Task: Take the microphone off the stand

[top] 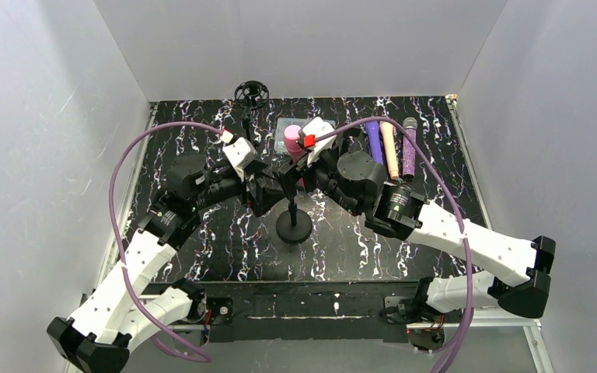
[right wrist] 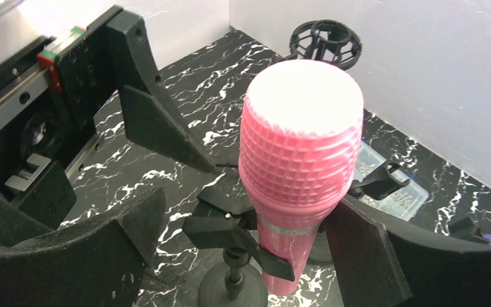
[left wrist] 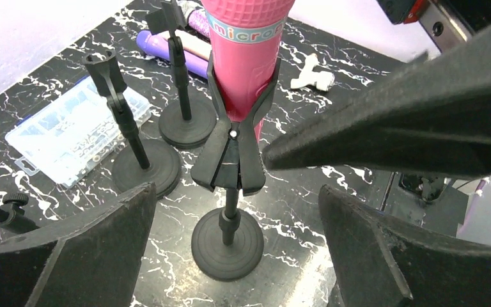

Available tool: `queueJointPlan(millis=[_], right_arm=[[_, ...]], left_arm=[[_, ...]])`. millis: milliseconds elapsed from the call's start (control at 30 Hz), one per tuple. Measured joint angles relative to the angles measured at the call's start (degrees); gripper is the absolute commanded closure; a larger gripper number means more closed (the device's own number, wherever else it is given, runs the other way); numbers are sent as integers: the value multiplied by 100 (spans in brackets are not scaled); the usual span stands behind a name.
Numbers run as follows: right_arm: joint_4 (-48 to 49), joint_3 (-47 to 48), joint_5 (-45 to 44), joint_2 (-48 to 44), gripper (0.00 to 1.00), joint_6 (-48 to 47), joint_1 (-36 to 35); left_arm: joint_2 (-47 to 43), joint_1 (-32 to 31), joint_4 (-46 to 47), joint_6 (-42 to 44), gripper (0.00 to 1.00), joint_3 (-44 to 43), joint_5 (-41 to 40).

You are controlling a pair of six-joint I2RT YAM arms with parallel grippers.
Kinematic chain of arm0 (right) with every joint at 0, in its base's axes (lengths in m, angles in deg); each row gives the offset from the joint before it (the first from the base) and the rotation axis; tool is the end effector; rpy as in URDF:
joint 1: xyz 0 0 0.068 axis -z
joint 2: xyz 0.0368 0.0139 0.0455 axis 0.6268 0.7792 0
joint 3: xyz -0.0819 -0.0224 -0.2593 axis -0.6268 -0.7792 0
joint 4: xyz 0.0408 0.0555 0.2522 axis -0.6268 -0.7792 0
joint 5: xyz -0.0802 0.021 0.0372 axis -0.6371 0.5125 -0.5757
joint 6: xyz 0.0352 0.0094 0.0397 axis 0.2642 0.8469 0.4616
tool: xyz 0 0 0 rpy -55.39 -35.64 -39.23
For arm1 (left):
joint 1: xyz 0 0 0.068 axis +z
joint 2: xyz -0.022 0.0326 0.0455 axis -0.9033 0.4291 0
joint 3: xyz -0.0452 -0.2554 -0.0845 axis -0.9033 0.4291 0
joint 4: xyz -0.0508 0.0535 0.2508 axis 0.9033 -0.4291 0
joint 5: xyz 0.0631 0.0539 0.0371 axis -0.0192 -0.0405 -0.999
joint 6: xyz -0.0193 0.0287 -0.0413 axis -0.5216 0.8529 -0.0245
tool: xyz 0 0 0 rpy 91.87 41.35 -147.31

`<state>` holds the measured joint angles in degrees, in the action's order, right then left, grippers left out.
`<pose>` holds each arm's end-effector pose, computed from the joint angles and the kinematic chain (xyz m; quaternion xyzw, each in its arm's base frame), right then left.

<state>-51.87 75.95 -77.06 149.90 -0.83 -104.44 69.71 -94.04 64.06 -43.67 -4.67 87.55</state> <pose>0.1280 0.2512 0.4341 -0.2770 0.6548 0.2550 0.6554 0.1626 -0.1126 0.3941 0.3695 0.6246 -0.3399 0.5982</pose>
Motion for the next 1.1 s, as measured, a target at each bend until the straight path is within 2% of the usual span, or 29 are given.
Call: queueJointPlan(millis=[300, 667, 1100], right_arm=[[380, 0, -866, 0, 10, -284, -201], [538, 0, -1191, 22, 19, -461, -201], [684, 0, -1353, 164, 20, -645, -201]], left_arm=[[-155, 0, 577, -146, 5, 439, 92], [-166, 0, 1038, -57, 7, 682, 323], [-142, 0, 1193, 181, 7, 708, 463]])
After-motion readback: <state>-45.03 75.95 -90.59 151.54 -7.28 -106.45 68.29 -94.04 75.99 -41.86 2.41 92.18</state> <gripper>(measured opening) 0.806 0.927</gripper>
